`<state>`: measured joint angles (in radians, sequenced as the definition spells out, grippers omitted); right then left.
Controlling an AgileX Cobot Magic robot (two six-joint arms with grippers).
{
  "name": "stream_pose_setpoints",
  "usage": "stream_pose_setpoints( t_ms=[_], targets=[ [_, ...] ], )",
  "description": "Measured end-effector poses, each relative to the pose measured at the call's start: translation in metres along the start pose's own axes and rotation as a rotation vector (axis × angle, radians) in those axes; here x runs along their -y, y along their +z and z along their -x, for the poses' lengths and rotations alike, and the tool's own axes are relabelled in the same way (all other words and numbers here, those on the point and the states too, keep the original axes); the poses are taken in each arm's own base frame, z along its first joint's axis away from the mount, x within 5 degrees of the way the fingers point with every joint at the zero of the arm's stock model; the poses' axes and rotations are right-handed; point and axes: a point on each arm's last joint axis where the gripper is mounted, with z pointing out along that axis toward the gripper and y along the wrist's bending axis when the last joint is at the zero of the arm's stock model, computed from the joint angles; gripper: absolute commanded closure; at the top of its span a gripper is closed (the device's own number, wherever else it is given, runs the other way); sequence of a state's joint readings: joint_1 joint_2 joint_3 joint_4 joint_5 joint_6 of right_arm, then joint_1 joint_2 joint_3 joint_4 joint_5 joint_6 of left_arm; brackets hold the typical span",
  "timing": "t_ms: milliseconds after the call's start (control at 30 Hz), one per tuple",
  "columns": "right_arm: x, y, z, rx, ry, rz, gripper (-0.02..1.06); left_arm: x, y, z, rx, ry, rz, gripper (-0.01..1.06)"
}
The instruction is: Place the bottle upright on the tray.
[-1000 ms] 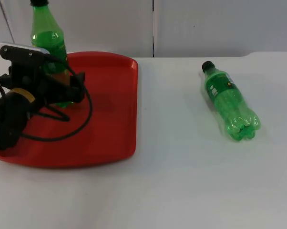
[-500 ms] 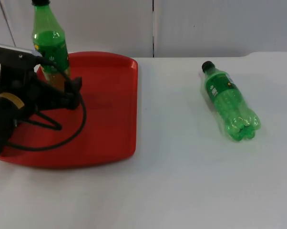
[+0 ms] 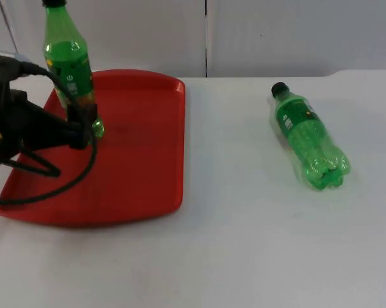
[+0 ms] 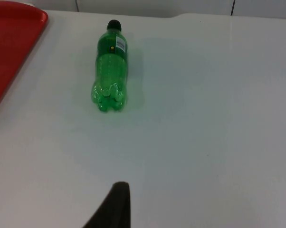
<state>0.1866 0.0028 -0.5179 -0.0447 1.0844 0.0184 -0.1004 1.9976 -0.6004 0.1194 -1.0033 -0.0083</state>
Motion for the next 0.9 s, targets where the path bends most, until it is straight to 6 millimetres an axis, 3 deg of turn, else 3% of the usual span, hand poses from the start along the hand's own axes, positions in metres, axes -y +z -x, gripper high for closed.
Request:
stream_pose_setpoints(
  t_ms=[300,567,900],
  targets=[
    [0.000,0.000,0.000,0.000,0.000,0.000,-0.01,-0.002,-0.031,0.049,-0.101,-0.040,0.026,0.00],
    [0.000,0.000,0.000,0.000,0.000,0.000,-0.01,-0.003,-0.072,0.097,-0.074,-0.083,0.054,0.00],
    [0.000,0.000,0.000,0.000,0.000,0.000,-0.01,-0.002,-0.122,0.132,-0.046,-0.075,0.080,0.00]
  ],
)
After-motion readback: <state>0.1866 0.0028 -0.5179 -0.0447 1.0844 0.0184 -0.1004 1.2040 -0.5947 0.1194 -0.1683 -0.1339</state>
